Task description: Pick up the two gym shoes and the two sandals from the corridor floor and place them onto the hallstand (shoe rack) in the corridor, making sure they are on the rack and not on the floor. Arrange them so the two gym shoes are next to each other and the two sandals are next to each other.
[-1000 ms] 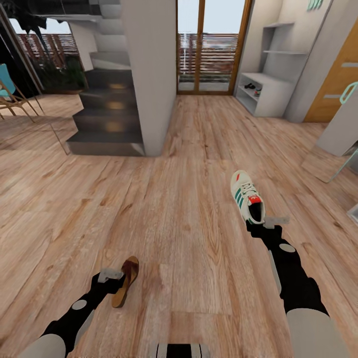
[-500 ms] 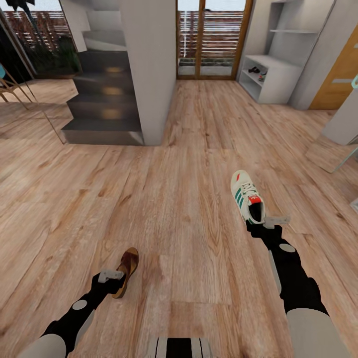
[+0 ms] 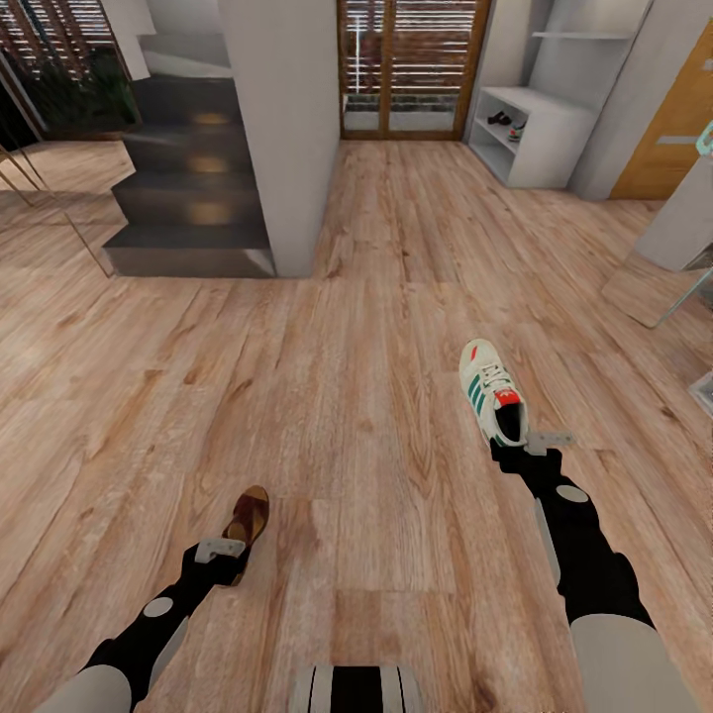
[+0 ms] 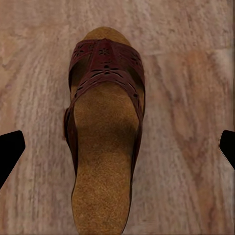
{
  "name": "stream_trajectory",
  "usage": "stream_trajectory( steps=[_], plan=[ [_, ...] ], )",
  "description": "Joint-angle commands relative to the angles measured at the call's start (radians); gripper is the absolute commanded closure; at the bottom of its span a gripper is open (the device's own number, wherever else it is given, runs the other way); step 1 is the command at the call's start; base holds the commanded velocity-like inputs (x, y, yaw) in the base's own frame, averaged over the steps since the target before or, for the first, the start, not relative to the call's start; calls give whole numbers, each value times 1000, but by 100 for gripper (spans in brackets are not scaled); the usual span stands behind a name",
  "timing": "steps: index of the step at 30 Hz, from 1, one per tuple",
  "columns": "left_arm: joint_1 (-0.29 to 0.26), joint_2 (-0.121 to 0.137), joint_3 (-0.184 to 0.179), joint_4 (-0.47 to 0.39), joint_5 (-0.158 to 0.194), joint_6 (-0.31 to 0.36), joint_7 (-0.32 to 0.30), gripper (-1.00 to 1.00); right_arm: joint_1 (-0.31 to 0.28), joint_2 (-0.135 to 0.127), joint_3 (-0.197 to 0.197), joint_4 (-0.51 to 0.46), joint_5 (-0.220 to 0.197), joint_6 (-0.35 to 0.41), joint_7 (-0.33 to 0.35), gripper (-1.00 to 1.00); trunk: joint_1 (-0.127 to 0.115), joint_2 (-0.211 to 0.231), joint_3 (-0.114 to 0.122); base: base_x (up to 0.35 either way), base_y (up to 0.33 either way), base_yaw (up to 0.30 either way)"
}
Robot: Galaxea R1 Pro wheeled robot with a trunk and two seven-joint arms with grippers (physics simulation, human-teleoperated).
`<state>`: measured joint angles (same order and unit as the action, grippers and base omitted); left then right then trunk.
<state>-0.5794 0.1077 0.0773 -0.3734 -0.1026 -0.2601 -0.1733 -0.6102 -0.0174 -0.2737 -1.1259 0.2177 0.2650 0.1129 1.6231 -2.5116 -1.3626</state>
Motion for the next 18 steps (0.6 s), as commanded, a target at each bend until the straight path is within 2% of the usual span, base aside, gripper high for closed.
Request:
stream_trajectory(
  steps=[1, 8, 18],
  plan=[
    [0, 0, 9, 1, -11, -4, -5, -100, 0, 0, -2, -2, 11, 5, 8, 100, 0, 0, -1, 0, 0, -40],
    [0, 0, 11, 0, -12, -36, 4, -100, -1, 1, -2, -19, 10, 3, 9, 100, 0, 0, -2, 0, 0, -14],
    [0, 3, 15, -1, -12, -49, 6, -100, 0, 2, -1, -50, 9, 2, 8, 100, 4, -3, -40, 0, 0, -1]
  ],
)
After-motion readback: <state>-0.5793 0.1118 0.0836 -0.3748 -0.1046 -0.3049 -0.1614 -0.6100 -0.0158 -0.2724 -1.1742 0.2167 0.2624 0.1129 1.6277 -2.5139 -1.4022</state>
